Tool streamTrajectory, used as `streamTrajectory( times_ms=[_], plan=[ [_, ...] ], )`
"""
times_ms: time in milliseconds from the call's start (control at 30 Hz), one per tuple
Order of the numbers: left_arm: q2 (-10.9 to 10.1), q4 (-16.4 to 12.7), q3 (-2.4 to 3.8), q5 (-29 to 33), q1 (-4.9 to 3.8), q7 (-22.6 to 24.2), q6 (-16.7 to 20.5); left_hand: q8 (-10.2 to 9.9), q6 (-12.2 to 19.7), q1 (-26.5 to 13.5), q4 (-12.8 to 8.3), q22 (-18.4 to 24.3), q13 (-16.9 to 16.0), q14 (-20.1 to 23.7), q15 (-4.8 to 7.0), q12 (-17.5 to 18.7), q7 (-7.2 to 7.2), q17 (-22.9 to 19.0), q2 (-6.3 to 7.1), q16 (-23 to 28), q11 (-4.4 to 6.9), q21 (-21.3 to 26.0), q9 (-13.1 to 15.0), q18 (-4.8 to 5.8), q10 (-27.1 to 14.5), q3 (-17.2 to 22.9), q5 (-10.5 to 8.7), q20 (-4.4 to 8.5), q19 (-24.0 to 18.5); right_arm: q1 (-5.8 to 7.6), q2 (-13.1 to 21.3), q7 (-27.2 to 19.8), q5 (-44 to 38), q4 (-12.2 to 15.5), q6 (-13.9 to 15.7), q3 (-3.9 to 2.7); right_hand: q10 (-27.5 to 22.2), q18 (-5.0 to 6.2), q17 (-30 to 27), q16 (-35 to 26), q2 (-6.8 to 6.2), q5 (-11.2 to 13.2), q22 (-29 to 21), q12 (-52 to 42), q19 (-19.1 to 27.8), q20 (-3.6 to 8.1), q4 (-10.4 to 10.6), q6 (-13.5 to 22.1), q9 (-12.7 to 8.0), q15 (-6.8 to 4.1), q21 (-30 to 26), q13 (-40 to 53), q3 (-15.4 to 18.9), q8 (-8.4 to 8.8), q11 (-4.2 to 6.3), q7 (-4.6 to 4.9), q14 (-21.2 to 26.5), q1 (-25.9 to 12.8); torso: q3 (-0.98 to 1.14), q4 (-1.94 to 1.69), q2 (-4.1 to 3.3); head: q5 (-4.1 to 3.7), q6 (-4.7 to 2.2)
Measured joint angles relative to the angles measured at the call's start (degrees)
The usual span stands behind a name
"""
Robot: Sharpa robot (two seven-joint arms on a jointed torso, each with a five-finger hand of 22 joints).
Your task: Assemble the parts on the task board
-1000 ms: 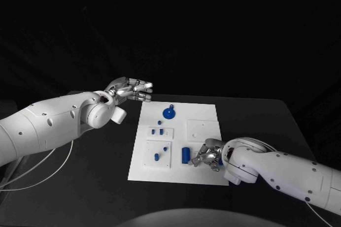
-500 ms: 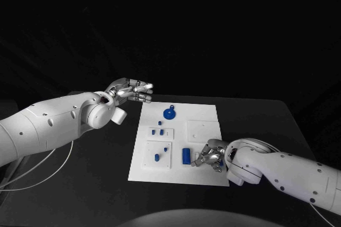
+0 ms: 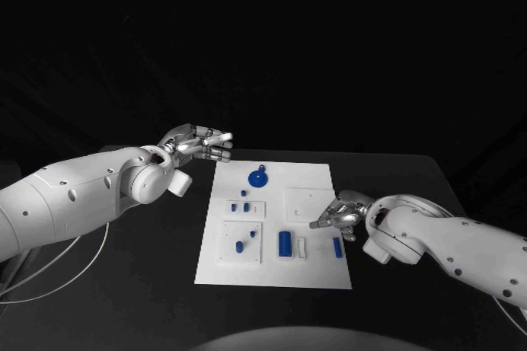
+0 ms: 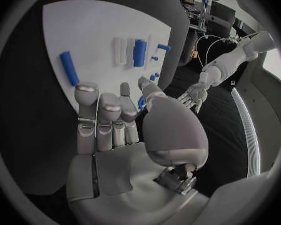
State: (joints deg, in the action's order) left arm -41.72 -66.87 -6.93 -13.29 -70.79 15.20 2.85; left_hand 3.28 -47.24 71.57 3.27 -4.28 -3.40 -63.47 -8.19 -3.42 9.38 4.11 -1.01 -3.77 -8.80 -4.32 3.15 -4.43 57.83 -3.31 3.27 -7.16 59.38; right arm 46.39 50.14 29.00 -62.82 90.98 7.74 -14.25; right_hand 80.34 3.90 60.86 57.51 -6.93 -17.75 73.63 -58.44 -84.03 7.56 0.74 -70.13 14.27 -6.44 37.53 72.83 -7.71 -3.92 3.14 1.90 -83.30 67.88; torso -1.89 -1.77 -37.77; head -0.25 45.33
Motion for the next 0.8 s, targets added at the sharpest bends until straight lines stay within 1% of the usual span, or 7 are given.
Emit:
streamTrajectory(
  times_ms=[167, 267, 333, 367, 467, 633, 800],
  plan=[
    [-0.2, -0.7, 0.0, -0.1, 0.1, 1.0, 0.2, 0.0, -0.8, 0.1, -0.4, 0.0, 0.0, 0.0, 0.0, 0.0, 0.04, 0.0, -0.13, 0.0, -0.21, 0.0, 0.0, 0.0, 0.2, -0.4, 0.0, 0.0, 0.0, 0.03, 2.1, 0.2, -1.0, -0.3, -0.5, -1.95, -0.3, 0.0, -0.5, -0.8, 1.13, 1.3, -0.6, 1.0, 0.0, 0.0, -3.2, 0.3, -0.5, 0.0, -0.7, -0.8, -1.8, 0.0, -0.28, 0.28, 0.0, -0.5, 0.05, 0.0, -0.03, -0.51, -0.31],
    [-0.3, -0.9, 0.0, -0.2, 0.18, 1.6, 0.3, 0.0, -1.5, -0.1, -0.6, 0.0, 0.0, 0.0, 0.0, 0.0, 0.4, 0.0, -0.4, 0.0, -0.51, 0.0, 0.1, 0.0, 0.5, -0.6, 0.0, 0.0, 0.0, 0.02, 2.8, 0.6, -1.8, -0.3, -1.2, -2.34, -0.5, 0.0, -0.5, -0.8, 1.88, 2.9, -0.6, 1.1, 0.0, 0.0, -3.6, -0.1, -0.2, 0.01, -0.7, -1.0, -2.7, 0.0, -0.07, -0.05, 0.0, -1.3, 0.1, -0.01, -0.05, -0.23, -0.77],
    [-0.4, -0.9, 0.0, -0.3, 0.22, 1.9, 0.4, 0.0, -1.6, -0.1, -0.6, 0.0, 0.0, -0.2, 0.15, 0.0, 0.44, 0.1, -0.4, 0.0, -0.29, 0.0, 0.1, 0.0, 0.7, -0.6, 0.0, 0.0, 0.0, 0.01, 3.2, 1.3, -2.5, -0.4, -2.3, -2.49, -1.2, 0.01, -1.4, -2.1, 2.96, 6.1, -1.3, 2.5, 0.0, 0.0, -2.5, 0.1, -0.2, 0.36, -2.4, -1.8, -3.9, 0.0, -0.19, -0.01, 0.4, -2.4, 0.1, -0.01, -0.05, -0.07, -0.98],
    [-0.4, -0.9, -0.01, -0.4, 0.23, 2.0, 0.4, 0.0, -1.6, -0.1, -0.6, 0.0, 0.0, -0.3, 0.31, 0.0, 0.44, 0.1, -0.4, 0.0, -0.3, 0.0, 0.1, 0.0, 0.7, -0.6, 0.0, -0.13, 0.1, 0.0, 3.3, 1.6, -2.7, -0.5, -2.9, -2.52, -1.5, 0.0, -1.8, -2.8, 2.42, 8.1, -1.7, 3.3, 0.0, 0.0, -1.8, 0.4, -0.3, 0.39, -3.4, -2.3, -6.4, 0.0, -0.27, 0.03, 0.4, -3.0, 0.1, -0.02, -0.05, -0.05, -1.03],
    [-0.5, -1.0, -0.01, -0.5, 0.25, 2.4, 0.5, 0.0, -2.0, -0.1, -0.8, 0.0, 0.0, -0.5, 0.11, 0.0, 0.44, 0.1, -0.4, 0.0, -0.49, 0.0, 0.1, 0.0, 0.9, -0.8, 0.0, -0.21, 0.2, -0.01, 3.7, 2.9, -3.5, -0.9, -4.9, -2.61, -1.5, 0.0, -2.2, -3.4, 0.86, 9.3, -2.3, 3.8, 0.0, 0.0, -0.9, 0.5, -0.5, 0.39, -4.4, -2.9, -9.4, 0.0, -0.27, 0.13, 0.4, -3.7, 0.07, -0.07, -0.05, -0.16, -1.11],
    [-0.5, -1.1, -0.01, -0.6, 0.27, 2.8, 0.5, 0.0, -2.0, -0.1, -0.8, 0.0, 0.0, -0.5, 0.11, 0.0, 0.44, 0.1, -0.4, 0.0, -0.49, 0.0, 0.1, 0.0, 0.9, -0.8, 0.0, -0.21, 0.2, -0.11, 4.3, 5.4, -5.0, -1.2, -8.4, -2.68, -1.5, 0.01, -2.2, -3.4, -0.12, 10.4, -2.3, 3.8, 0.2, -0.2, -0.9, 0.5, -0.5, 0.39, -4.4, -3.1, -9.8, 0.0, -0.27, 0.13, 0.4, -4.2, 0.01, -0.09, -0.04, -0.55, -1.01],
    [-0.4, -1.1, -0.01, -0.6, 0.28, 3.0, 0.5, 0.0, -2.5, -0.1, -0.8, 0.0, 0.0, -0.5, 0.11, 0.0, 0.34, 0.1, -0.4, 0.0, -0.29, 0.0, 0.1, 0.0, 1.1, -0.8, 0.0, -0.21, 0.2, -0.66, 4.4, 7.5, -6.5, -1.2, -11.3, -2.7, -1.8, 0.01, -1.9, -3.7, -1.36, 12.9, -2.4, 4.1, 0.0, -0.41, 1.1, 0.5, -0.5, 0.62, -4.7, -3.5, -8.6, 0.0, -0.58, 0.13, 0.2, -4.2, -0.06, -0.11, -0.03, -0.75, -0.81]
  ],
)
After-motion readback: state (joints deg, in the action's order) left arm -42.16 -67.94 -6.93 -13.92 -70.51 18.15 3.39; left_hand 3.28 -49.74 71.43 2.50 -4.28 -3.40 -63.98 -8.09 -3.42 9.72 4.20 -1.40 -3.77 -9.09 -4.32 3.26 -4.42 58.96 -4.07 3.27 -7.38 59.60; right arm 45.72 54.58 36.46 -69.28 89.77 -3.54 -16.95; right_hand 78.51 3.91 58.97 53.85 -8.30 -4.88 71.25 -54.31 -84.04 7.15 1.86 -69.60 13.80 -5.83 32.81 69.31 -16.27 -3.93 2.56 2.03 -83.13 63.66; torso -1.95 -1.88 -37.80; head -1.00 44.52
